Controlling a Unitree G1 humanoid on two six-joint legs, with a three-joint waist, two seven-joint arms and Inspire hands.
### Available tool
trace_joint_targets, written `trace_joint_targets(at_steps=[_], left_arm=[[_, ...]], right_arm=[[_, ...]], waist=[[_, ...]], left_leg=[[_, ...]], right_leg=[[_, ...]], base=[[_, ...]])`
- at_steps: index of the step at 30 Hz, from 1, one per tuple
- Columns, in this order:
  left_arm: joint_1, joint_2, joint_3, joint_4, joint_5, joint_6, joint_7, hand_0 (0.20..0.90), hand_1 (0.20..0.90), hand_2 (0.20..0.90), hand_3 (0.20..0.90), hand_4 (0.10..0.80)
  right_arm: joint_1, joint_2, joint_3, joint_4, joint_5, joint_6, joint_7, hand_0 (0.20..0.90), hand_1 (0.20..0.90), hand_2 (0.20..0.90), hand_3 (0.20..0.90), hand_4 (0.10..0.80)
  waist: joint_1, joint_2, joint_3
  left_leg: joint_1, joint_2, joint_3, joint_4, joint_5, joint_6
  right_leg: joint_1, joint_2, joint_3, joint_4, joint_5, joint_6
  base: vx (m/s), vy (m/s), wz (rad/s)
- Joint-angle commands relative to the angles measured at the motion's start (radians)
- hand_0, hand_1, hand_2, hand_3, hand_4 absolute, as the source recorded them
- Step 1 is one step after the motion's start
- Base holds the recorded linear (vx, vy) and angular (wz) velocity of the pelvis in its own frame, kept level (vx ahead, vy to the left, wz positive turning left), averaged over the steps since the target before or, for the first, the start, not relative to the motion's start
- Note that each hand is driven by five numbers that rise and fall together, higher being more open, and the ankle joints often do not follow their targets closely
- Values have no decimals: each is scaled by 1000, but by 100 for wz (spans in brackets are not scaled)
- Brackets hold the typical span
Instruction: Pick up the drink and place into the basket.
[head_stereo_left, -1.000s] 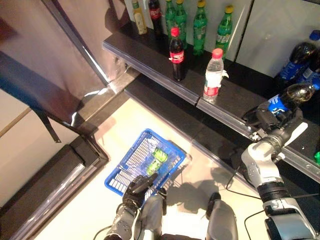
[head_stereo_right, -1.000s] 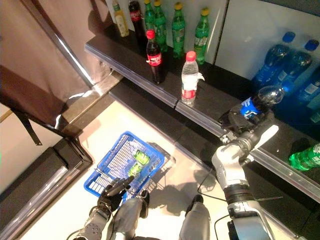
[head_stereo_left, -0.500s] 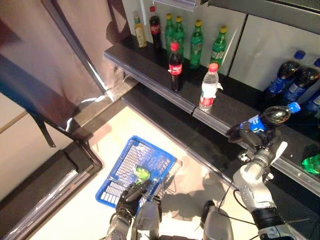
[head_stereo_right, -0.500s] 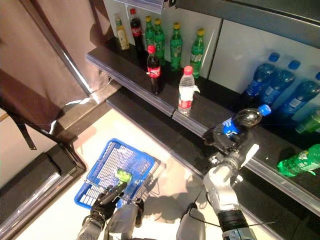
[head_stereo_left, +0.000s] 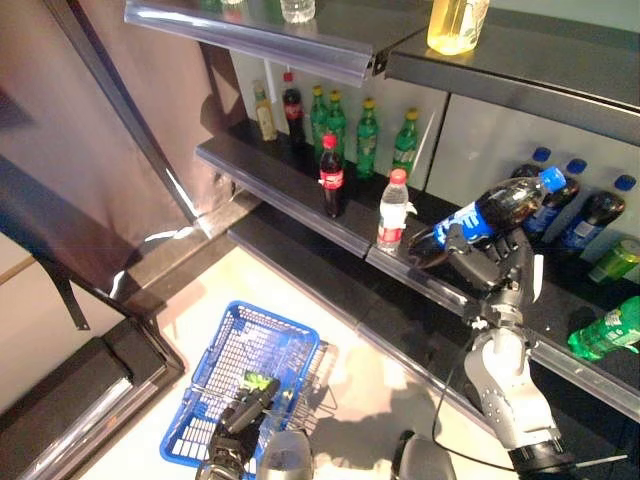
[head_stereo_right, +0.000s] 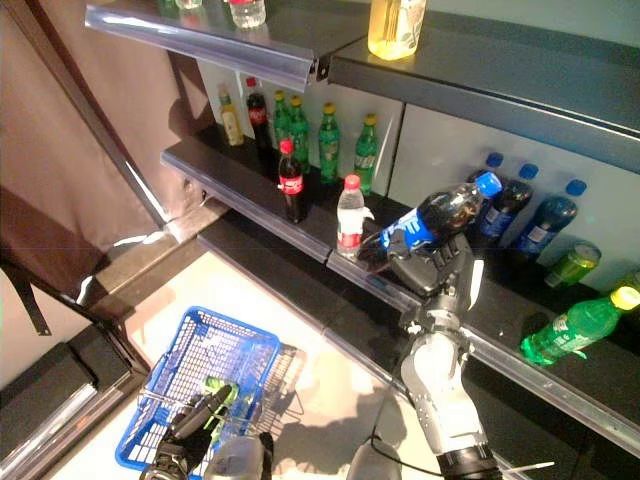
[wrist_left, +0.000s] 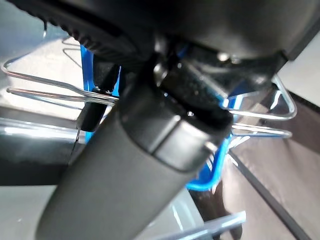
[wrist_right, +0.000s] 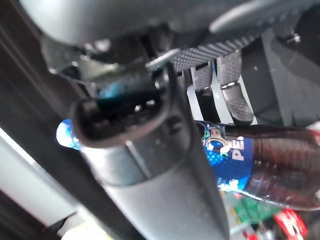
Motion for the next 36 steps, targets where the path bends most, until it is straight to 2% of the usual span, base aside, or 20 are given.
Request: trace_joint_targets(at_steps=[1, 4, 5, 7, 12, 17, 18, 19, 28, 36], left_arm=[[67, 103, -67, -223, 0, -121, -173, 300, 300, 300, 200, 100], [60, 111, -75, -272, -10, -129, -184, 300, 300, 300, 200, 100], [46, 121, -88, -354, -24, -140, -189, 300, 300, 300, 200, 100], [42, 125, -91, -378, -27, -145, -195, 300, 300, 300, 200, 100], [10, 155, -120, -585, -29, -156, -156, 300, 300, 300, 200, 100], [6, 159, -122, -614, -27, -152, -147, 300, 300, 300, 200, 100], [0, 164, -123, -636, -30, -149, -145, 300, 300, 300, 200, 100], [-21, 178, -137, -725, -36, -141, -126, 300, 300, 300, 200, 100], [-43, 228, -180, -914, -77, -114, -106, 300, 300, 300, 200, 100], [-93, 266, -211, -1006, -92, -115, -115, 300, 300, 300, 200, 100]], right_arm=[[-99, -43, -21, -215, -34, -200, 108, 300, 300, 300, 200, 100], [-92, -44, -8, -239, -9, -195, 141, 300, 300, 300, 200, 100], [-87, -44, 21, -268, 6, -187, 183, 300, 300, 300, 200, 100], [-86, -44, 30, -275, 16, -185, 200, 300, 300, 300, 200, 100], [-72, -48, 109, -336, 65, -171, 276, 300, 300, 300, 200, 100], [-72, -50, 120, -343, 63, -170, 279, 300, 300, 300, 200, 100], [-72, -52, 132, -348, 65, -168, 287, 300, 300, 300, 200, 100], [-86, -52, 186, -357, 47, -159, 293, 300, 300, 300, 200, 100], [-135, -58, 300, -317, 5, -129, 216, 300, 300, 300, 200, 100], [-191, -64, 363, -223, -20, -118, 148, 300, 300, 300, 200, 100]], waist=[[5, -25, -119], [2, -24, -121], [1, -22, -118], [0, -21, -117], [6, -15, -108], [8, -15, -106], [10, -13, -103], [19, -8, -89], [57, -3, -71], [85, -1, -56]], left_leg=[[-80, -17, 15, 114, 123, 8], [-78, -18, 15, 112, 128, 8], [-82, -18, 15, 115, 134, 8], [-82, -18, 14, 115, 135, 8], [-96, -22, 6, 115, 151, 6], [-100, -23, 4, 117, 153, 6], [-104, -24, 2, 117, 156, 6], [-115, -28, -11, 115, 165, 5], [-148, -48, -48, 100, 166, 6], [-174, -60, -76, 102, 170, 3]], right_leg=[[144, 38, -34, -123, 26, 9], [142, 40, -31, -122, 23, 5], [137, 40, -28, -118, 19, -1], [136, 39, -28, -117, 18, -2], [132, 34, -32, -117, 12, -10], [131, 33, -33, -117, 11, -10], [129, 32, -33, -116, 11, -11], [120, 28, -42, -112, 10, -13], [106, 18, -65, -120, 11, -7], [102, 11, -91, -125, 15, -5]], base=[[-47, 28, 0], [-58, 33, 0], [-100, 57, -2], [-64, 39, -6], [-68, 39, -1], [-13, 7, 2], [-104, 60, 12], [-104, 60, 12], [-69, 27, 15], [-32, 2, 14]])
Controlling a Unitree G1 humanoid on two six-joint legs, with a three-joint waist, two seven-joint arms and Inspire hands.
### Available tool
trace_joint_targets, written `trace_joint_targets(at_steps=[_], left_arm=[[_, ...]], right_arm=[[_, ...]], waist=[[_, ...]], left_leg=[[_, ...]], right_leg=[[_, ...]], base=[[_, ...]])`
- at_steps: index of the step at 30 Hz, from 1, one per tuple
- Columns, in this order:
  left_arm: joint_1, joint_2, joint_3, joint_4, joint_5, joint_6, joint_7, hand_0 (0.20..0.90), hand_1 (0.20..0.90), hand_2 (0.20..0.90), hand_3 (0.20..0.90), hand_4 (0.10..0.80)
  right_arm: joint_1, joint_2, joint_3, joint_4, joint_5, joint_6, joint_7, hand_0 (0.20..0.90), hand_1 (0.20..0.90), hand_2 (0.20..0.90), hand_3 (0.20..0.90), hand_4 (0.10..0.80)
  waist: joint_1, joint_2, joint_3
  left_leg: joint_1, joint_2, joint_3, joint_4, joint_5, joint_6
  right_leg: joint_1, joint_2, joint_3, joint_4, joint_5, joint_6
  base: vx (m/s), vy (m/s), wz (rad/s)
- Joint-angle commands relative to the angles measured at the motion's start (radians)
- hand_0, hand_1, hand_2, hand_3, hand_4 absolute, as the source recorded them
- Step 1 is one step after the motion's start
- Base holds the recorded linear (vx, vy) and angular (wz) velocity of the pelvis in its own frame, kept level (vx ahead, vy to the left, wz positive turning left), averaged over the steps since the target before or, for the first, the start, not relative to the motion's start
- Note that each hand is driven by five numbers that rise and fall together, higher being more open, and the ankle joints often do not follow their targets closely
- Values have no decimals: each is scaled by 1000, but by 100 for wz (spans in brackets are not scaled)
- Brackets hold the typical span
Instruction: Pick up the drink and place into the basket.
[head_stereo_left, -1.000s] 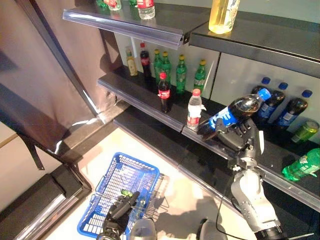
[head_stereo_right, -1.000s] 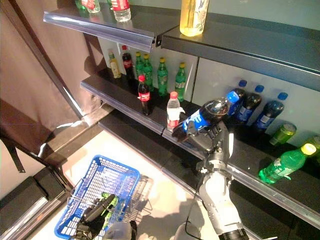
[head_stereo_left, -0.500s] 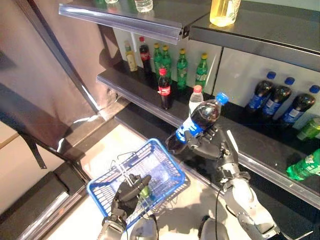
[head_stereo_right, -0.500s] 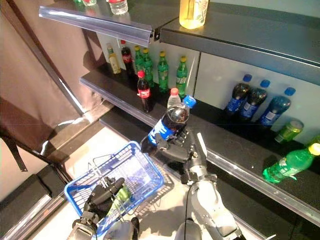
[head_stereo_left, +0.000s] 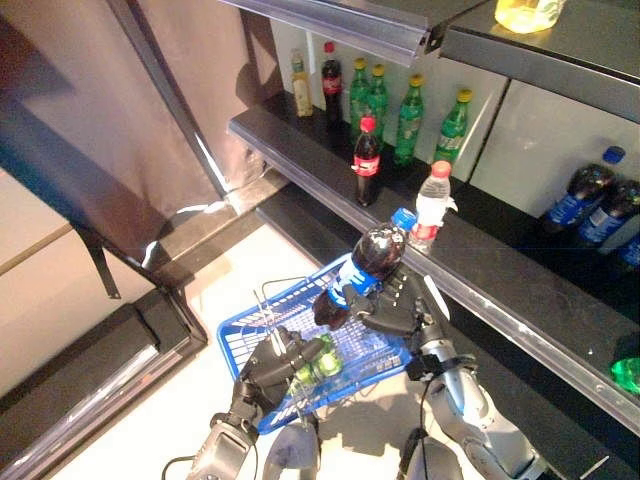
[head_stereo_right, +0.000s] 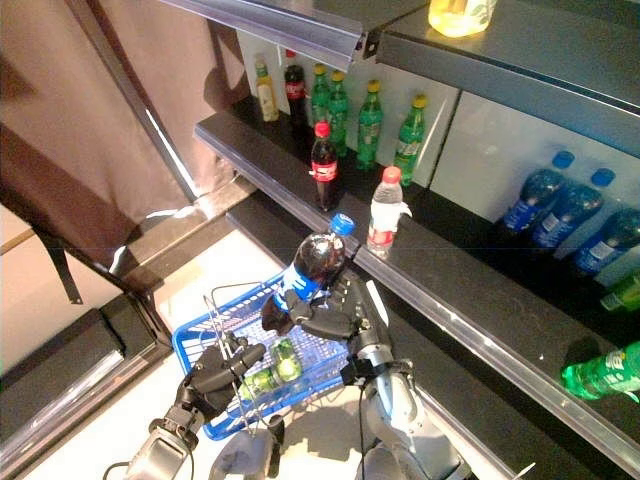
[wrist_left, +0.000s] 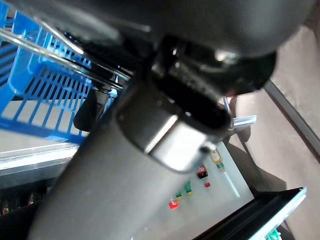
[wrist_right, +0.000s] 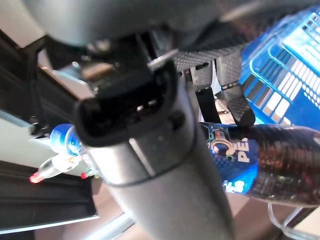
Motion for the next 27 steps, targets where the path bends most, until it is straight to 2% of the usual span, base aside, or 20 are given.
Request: trace_joint_targets(at_steps=[1, 5, 10, 14, 19, 27], left_arm=[[-144, 44, 49, -344, -29, -147, -118, 300, 300, 300, 200, 100], [-176, 67, 24, -387, 16, -164, -150, 300, 300, 300, 200, 100], [-200, 65, 2, -424, 3, -132, -215, 300, 300, 300, 200, 100], [-224, 46, -40, -453, -42, -72, -291, 300, 300, 300, 200, 100], [-245, 37, -78, -456, -41, -69, -284, 300, 300, 300, 200, 100], [-217, 19, -55, -458, -53, -39, -325, 300, 300, 300, 200, 100]], right_arm=[[-234, 47, -5, -117, -52, -140, -19, 300, 300, 300, 200, 100], [-261, 44, 27, -70, -69, -130, -50, 300, 300, 300, 200, 100], [-277, 49, 56, -32, -92, -118, -62, 300, 300, 300, 200, 100], [-296, 69, 98, 24, -101, -110, -74, 300, 300, 300, 200, 100], [-307, 86, 129, 75, -115, -101, -96, 300, 300, 300, 200, 100], [-276, 114, 151, 174, -184, -65, -90, 300, 300, 300, 200, 100]], waist=[[27, -31, -61], [40, -33, -55], [49, -32, -55], [55, -31, -61], [58, -31, -69], [74, -27, -77]], left_leg=[[-78, -35, -1, 131, 137, 7], [-94, -46, -22, 137, 136, 7], [-98, -55, -35, 139, 137, 6], [-95, -62, -43, 142, 137, 5], [-94, -68, -46, 143, 134, 8], [-101, -83, -59, 148, 131, 8]], right_leg=[[154, 40, -15, -135, 45, -16], [152, 38, -22, -136, 45, -17], [158, 37, -28, -142, 45, -18], [168, 33, -37, -144, 44, -20], [176, 30, -40, -144, 43, -21], [178, 22, -52, -138, 38, -24]], base=[[-24, -4, 22], [-24, -8, 13], [9, 3, 17], [27, 15, 8], [31, 11, 10], [26, 24, 5]])
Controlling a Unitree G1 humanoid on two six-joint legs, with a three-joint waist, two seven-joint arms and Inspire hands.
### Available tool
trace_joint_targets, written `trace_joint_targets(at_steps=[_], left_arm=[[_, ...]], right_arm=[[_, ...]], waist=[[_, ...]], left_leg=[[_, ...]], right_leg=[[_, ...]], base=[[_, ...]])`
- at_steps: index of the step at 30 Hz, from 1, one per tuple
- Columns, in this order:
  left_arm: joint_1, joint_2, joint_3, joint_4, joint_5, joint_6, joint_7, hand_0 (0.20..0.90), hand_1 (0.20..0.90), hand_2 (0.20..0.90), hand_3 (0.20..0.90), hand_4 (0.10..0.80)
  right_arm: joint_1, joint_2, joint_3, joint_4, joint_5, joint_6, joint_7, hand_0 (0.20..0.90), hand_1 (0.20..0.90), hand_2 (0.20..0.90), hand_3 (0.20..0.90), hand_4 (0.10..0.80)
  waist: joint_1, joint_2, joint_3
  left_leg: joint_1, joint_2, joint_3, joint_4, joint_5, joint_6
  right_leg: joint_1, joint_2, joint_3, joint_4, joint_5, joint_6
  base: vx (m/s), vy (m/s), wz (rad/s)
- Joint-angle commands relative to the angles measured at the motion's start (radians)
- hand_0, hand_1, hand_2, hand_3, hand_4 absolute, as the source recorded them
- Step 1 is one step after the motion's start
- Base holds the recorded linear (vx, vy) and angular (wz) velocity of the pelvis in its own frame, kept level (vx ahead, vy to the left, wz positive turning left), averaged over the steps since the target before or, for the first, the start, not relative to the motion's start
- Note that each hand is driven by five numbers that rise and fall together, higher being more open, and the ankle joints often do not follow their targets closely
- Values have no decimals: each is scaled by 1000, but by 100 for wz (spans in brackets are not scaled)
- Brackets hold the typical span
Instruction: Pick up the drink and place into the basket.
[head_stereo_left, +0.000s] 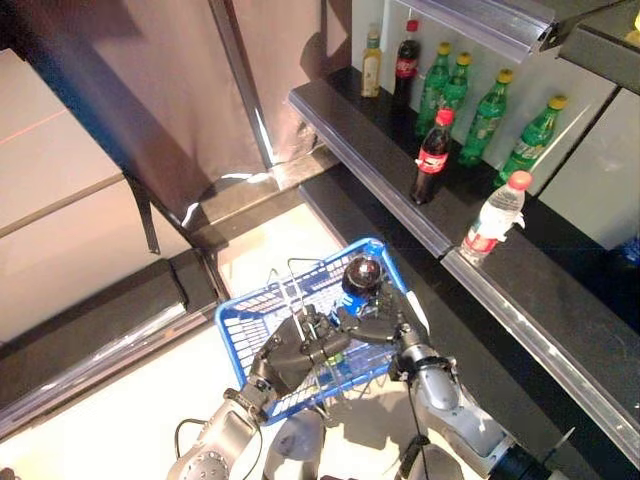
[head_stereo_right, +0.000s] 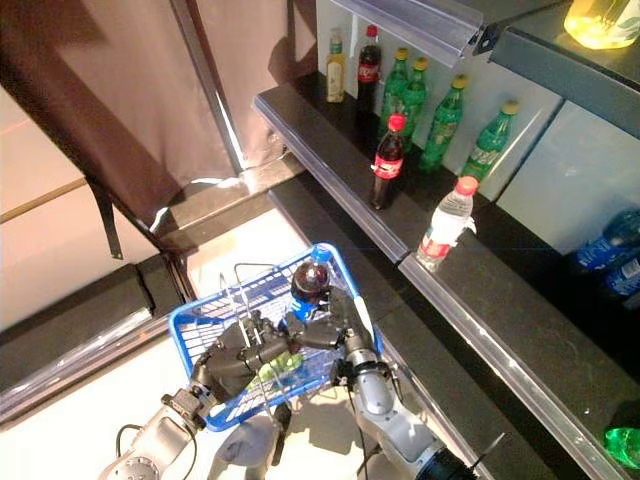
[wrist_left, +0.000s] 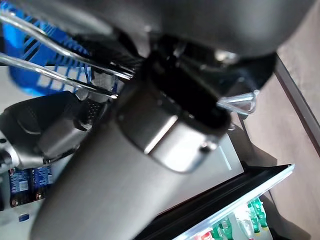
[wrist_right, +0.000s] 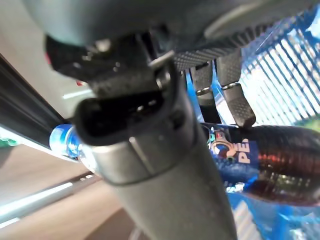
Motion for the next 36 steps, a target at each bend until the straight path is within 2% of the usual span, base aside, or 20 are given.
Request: trace_joint_targets(at_steps=[1, 6, 16, 27, 30, 32, 36], left_arm=[[-112, -61, 22, -362, -19, -107, -215, 300, 300, 300, 200, 100], [-103, -77, 33, -374, -12, -67, -267, 300, 300, 300, 200, 100], [-122, -99, 40, -457, -45, 21, -412, 300, 300, 300, 200, 100], [-153, -97, 39, -494, -58, 76, -413, 300, 300, 300, 200, 100], [-148, -97, 44, -496, -51, 103, -426, 300, 300, 300, 200, 100], [-145, -92, 52, -498, -51, 120, -431, 300, 300, 300, 200, 100], [-144, -88, 60, -504, -59, 153, -422, 300, 300, 300, 200, 100]], right_arm=[[-156, 79, 1, -108, -98, -123, 5, 300, 300, 300, 200, 100], [-141, 99, 7, 57, -65, -92, 32, 300, 300, 300, 200, 100], [-63, 184, -1, 288, 205, -105, 126, 300, 300, 300, 200, 100], [-65, 264, 10, 398, 427, -74, 207, 300, 300, 300, 200, 100], [-81, 294, -8, 458, 579, -85, 221, 300, 300, 300, 200, 100], [-91, 325, -50, 520, 745, -83, 243, 300, 300, 300, 200, 100], [-122, 359, -104, 600, 889, -75, 243, 300, 300, 300, 200, 100]], waist=[[-8, -20, -107], [10, -19, -110], [39, -20, -101], [65, -31, -89], [79, -30, -85], [88, -27, -82], [105, -25, -85]], left_leg=[[-91, -25, 18, 152, 119, -7], [-106, -42, 5, 163, 116, -3], [-119, -56, -14, 162, 99, 3], [-136, -62, -25, 165, 69, 7], [-137, -64, -30, 166, 63, 8], [-137, -65, -31, 166, 58, 9], [-133, -67, -37, 164, 45, 12]], right_leg=[[138, 52, -42, -139, 62, -53], [138, 46, -57, -130, 59, -58], [138, 45, -81, -127, 61, -56], [127, 48, -93, -126, 68, -49], [127, 49, -99, -123, 70, -49], [128, 50, -104, -118, 71, -48], [130, 50, -112, -112, 72, -45]], base=[[20, 29, 3], [24, 26, 11], [13, -6, 9], [-6, -28, 4], [19, -32, 5], [39, -20, 3], [63, -15, 9]])
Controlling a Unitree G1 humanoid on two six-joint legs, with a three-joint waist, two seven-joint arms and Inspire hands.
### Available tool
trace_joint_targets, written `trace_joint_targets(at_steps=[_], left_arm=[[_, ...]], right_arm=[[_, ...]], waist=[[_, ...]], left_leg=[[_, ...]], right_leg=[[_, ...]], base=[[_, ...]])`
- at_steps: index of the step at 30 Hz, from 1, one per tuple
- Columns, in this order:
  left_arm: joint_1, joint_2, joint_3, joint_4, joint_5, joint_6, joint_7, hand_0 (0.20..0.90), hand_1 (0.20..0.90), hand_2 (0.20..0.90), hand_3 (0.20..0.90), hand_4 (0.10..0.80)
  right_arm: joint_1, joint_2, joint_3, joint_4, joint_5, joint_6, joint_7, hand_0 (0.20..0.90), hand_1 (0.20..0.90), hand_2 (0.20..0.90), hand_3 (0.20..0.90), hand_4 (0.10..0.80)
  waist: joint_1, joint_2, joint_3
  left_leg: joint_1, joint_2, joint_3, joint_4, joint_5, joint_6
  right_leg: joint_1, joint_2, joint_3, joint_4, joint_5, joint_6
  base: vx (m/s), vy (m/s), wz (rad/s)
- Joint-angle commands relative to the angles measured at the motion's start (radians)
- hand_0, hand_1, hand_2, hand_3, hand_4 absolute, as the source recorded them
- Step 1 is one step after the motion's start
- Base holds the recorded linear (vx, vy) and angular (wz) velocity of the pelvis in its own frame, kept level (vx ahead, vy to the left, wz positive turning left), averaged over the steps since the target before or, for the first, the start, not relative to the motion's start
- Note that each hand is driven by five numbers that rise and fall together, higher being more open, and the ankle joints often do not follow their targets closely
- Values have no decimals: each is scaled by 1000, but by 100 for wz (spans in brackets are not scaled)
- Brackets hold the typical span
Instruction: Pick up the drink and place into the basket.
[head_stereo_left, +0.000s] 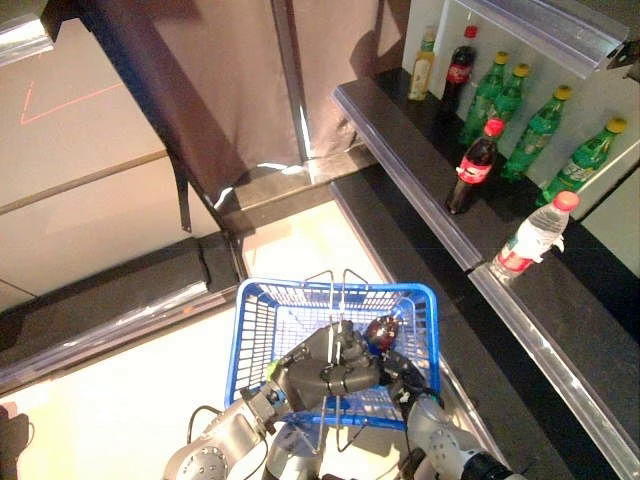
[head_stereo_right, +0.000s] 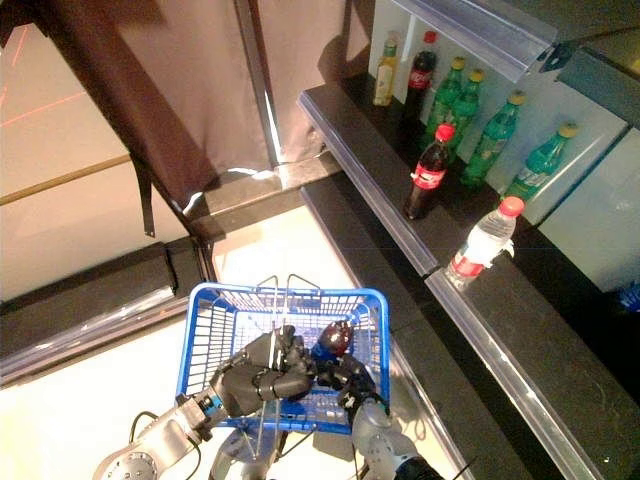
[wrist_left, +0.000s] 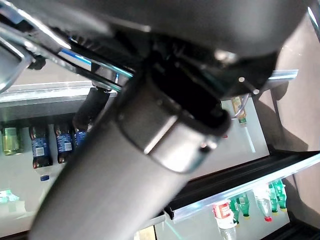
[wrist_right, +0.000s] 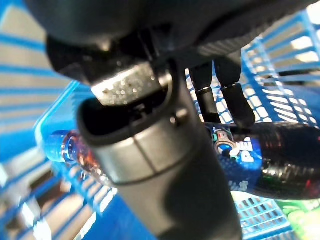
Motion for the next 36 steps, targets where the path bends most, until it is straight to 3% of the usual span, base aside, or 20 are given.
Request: trace_joint_targets(at_steps=[1, 7, 13, 17, 19, 20, 29, 36], left_arm=[[-125, -103, 47, -430, -107, -77, -243, 300, 300, 300, 200, 100], [-108, -96, 64, -434, -117, -9, -236, 300, 300, 300, 200, 100], [-81, -93, 76, -434, -82, -2, -237, 300, 300, 300, 200, 100], [-41, -98, 107, -443, -99, 58, -203, 300, 300, 300, 200, 100], [-25, -101, 105, -443, -93, 66, -203, 300, 300, 300, 200, 100], [-8, -103, 108, -444, -96, 73, -199, 300, 300, 300, 200, 100], [67, -111, 118, -432, -78, 93, -200, 300, 300, 300, 200, 100], [139, -100, 189, -426, -62, 81, -221, 300, 300, 300, 200, 100]], right_arm=[[-97, 123, -48, 12, 191, -66, 89, 300, 300, 300, 200, 100], [-134, 142, -128, 113, 342, -11, 125, 300, 300, 300, 200, 100], [-133, 141, -174, 191, 412, 46, 163, 300, 300, 300, 200, 100], [-81, 144, -224, 245, 427, 81, 170, 300, 300, 300, 200, 100], [-68, 143, -227, 254, 419, 90, 176, 446, 446, 446, 370, 270], [-51, 141, -231, 264, 398, 98, 194, 900, 900, 900, 900, 800], [26, 136, -226, 241, 345, 61, 251, 900, 900, 900, 900, 800], [169, 128, -193, -45, 233, -1, 221, 900, 900, 900, 900, 800]], waist=[[24, -13, -75], [48, -17, -86], [61, -25, -102], [66, -34, -125], [66, -35, -131], [64, -35, -137], [53, -38, -165], [24, -48, -171]], left_leg=[[-113, -39, 44, 162, 27, 25], [-97, -43, 33, 164, 9, 30], [-74, -41, 27, 162, -2, 36], [-37, -34, 25, 150, -3, 41], [-25, -33, 23, 145, -3, 41], [-14, -32, 22, 141, -3, 42], [30, -22, 30, 121, 1, 40], [44, -6, 46, 99, 7, 39]], right_leg=[[136, 91, -43, -211, 148, -43], [148, 93, -58, -201, 153, -39], [168, 96, -63, -192, 153, -35], [194, 100, -66, -186, 152, -27], [202, 101, -66, -186, 152, -24], [211, 102, -65, -187, 151, -23], [238, 101, -64, -192, 153, -11], [234, 99, -66, -197, 154, 2]], base=[[37, -8, 9], [98, -15, 10], [122, -8, 17], [205, 10, 5], [128, 15, 2], [98, 19, 2], [71, 15, -1], [6, 0, -2]])
